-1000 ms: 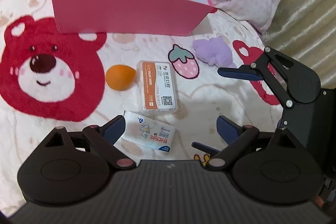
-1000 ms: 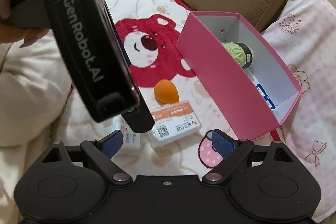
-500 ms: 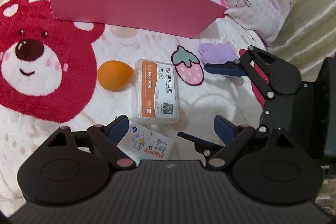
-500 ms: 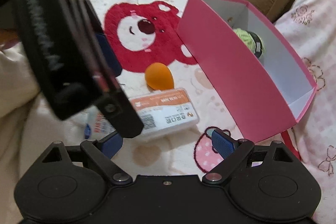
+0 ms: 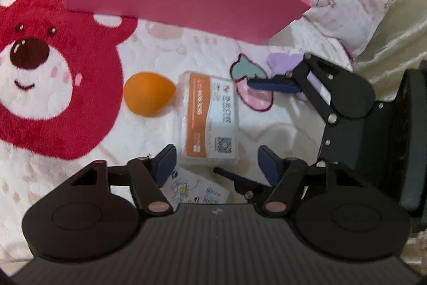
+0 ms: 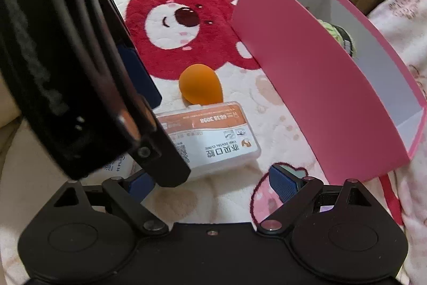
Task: Organize objects
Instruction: 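Close the left tool on the clear plastic box with orange label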
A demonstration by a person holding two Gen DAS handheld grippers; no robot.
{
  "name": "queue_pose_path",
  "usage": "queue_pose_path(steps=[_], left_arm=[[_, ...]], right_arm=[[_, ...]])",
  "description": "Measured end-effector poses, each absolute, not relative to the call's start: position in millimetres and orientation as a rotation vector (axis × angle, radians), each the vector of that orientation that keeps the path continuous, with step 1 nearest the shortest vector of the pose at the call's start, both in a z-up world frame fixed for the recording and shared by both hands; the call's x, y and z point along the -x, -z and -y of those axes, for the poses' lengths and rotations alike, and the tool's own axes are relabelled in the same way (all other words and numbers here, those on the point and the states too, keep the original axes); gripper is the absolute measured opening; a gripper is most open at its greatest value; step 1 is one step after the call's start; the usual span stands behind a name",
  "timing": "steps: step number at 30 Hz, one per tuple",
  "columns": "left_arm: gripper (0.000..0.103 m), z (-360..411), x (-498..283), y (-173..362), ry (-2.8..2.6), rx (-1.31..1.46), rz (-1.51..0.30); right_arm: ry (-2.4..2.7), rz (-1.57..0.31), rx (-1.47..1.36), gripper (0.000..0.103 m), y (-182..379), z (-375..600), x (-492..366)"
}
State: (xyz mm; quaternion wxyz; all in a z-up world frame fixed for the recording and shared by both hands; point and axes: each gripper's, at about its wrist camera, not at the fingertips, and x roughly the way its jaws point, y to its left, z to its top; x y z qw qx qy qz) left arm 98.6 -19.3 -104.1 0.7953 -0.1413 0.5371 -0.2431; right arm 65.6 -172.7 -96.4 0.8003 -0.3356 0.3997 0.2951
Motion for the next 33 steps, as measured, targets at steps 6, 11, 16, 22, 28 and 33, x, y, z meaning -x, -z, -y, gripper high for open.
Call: queue_pose_path(steps=[6, 11, 16, 22, 28, 33], left_arm=[[0.062, 18, -96, 105, 0.511, 0.314, -1.165], [0.062, 16, -96, 109, 0.490, 0.354, -1.172], [0.062, 13, -99, 112, 0.465, 0.391, -1.156], [0.062, 10, -104, 113, 0.436, 0.433, -1.144], [0.062, 10, -105, 117, 0.398, 0.460, -1.116], [0.062, 12, -107, 120, 0.400, 0.461, -1.117]], right_arm=[[-0.688, -0.855, 0.755, 0.094, 100, 165, -74], [-0.734, -0.875, 0.763, 0.096, 104, 162, -81], [-0.736, -0.908, 0.652, 0.096, 108, 176, -91], [-0.713, -0.899, 0.563, 0.096, 113, 183, -95], [-0.692, -0.889, 0.547, 0.094, 111, 181, -95], [-0.638, -0.890, 0.392, 0.094, 110, 193, -93]])
